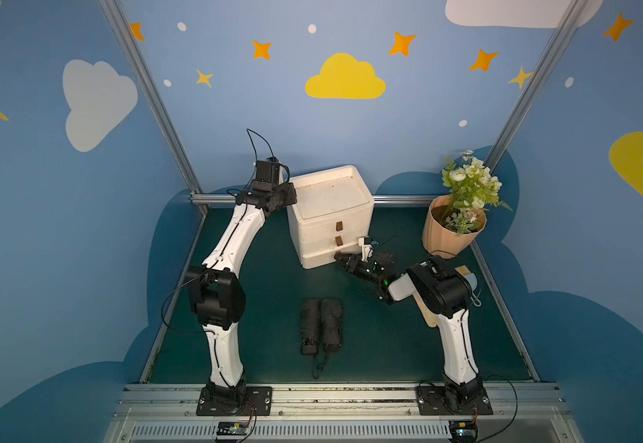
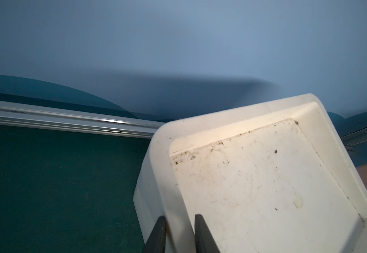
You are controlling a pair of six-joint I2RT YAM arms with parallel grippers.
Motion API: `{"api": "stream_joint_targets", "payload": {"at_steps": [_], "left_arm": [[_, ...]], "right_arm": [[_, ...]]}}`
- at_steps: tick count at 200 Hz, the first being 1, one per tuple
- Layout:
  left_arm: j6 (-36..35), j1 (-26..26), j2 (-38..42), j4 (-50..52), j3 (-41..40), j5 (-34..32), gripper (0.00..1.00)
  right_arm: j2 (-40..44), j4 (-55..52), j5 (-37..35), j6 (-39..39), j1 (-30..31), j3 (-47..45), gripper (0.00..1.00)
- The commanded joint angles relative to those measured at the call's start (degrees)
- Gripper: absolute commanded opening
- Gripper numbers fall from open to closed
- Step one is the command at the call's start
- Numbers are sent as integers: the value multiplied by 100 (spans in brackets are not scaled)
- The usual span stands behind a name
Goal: Place the umbrella in the drawer by color
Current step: Open the drawer in the storage box.
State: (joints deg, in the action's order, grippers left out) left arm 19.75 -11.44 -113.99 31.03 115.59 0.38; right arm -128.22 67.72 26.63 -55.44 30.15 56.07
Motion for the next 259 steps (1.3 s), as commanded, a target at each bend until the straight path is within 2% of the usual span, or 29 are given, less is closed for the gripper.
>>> {"api": "stream_joint_targets", "payload": {"at_steps": [1,95,130,160,204,259], "left_arm": [[-77,-420,-194,307,-112,775,24],[-76,-415,-184,307,-98,744,25],[-76,-420,-190,307,-82,748,24],[-87,-419,-197,303,-81,735,24],[-89,-417,-253,321,-89,744,24],[-33,-416,-250,277,-78,773,24]], "right_arm": [[269,269,87,16,-8,-10,47],[442,263,-27,60,-71,-172,44],[372,160,-18,25,-62,-97,39],[325,138,-9,-15,-60,-70,29],[403,7,46,-49,-42,-151,0],[930,29,148,28,-6,-800,0]]}}
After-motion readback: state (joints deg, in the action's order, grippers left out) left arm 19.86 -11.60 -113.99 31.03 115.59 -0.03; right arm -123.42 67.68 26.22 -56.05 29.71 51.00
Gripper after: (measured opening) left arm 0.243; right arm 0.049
